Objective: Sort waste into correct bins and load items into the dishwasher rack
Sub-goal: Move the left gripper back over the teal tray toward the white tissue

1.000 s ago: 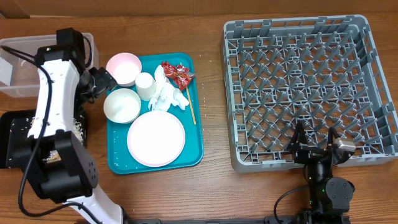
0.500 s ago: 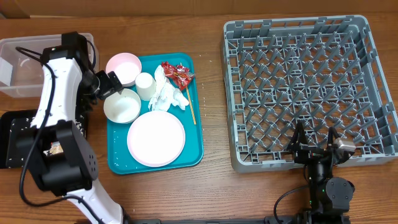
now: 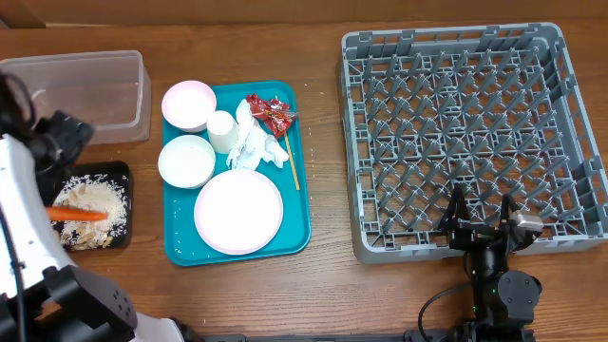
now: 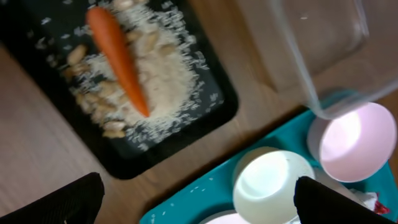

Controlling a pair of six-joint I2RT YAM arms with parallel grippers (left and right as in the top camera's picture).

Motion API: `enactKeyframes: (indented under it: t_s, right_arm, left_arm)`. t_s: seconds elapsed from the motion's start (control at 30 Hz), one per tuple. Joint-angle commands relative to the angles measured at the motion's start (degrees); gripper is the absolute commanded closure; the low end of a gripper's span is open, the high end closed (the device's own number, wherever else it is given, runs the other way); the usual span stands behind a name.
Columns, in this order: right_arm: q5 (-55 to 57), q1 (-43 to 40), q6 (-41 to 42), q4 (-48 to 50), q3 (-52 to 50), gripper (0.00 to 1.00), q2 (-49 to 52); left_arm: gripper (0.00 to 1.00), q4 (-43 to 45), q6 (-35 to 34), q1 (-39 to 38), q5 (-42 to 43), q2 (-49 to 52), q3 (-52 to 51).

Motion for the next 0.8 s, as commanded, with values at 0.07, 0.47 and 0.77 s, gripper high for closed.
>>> enactKeyframes:
  t_s: [0.07,0.47,0.77]
  right_arm:
    - [0.9,-0.3,-0.3,0.2,-0.6,0.00,-0.6]
    - [2.9,-0.3,-0.5,1.3,-0.6,0.00,-0.6]
    - [2.9,-0.3,-0.5,0.5,-0.6,0.00,-0.6]
  left_arm:
    - [0.00,-3.6,-2.1,3.4,0.1,0.1,0.2]
    - [0.00,-5.2,-0.9,3.4,2.3,0.1,0.2]
    - [0.15,-7.1,20.2,-4.3,26.0,0.1,0.2]
